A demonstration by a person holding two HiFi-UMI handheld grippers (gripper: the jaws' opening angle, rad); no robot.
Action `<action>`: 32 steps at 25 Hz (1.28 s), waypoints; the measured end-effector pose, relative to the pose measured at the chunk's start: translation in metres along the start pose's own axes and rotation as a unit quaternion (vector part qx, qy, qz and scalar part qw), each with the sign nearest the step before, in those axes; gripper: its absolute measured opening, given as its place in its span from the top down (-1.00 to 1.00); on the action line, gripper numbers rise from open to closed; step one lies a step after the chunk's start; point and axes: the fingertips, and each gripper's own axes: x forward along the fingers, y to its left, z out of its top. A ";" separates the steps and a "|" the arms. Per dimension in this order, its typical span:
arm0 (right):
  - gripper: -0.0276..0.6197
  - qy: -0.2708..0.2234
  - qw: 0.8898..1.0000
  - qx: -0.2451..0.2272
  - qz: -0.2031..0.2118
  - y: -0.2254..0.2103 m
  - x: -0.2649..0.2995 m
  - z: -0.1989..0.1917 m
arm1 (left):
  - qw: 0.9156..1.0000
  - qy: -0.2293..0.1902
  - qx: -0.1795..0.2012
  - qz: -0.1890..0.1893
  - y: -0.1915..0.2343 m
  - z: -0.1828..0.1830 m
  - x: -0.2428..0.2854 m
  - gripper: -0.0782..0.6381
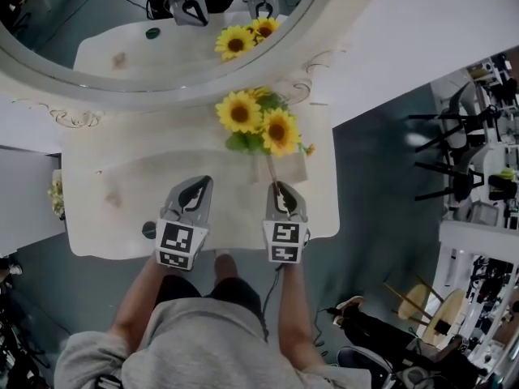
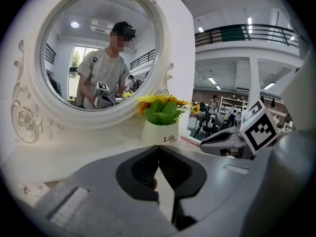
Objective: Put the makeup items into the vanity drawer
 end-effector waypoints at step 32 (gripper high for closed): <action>0.48 -0.016 1.000 0.007 -0.012 -0.040 0.034 -0.008 | 0.999 0.023 -0.013 0.031 -0.006 -0.017 0.015 0.75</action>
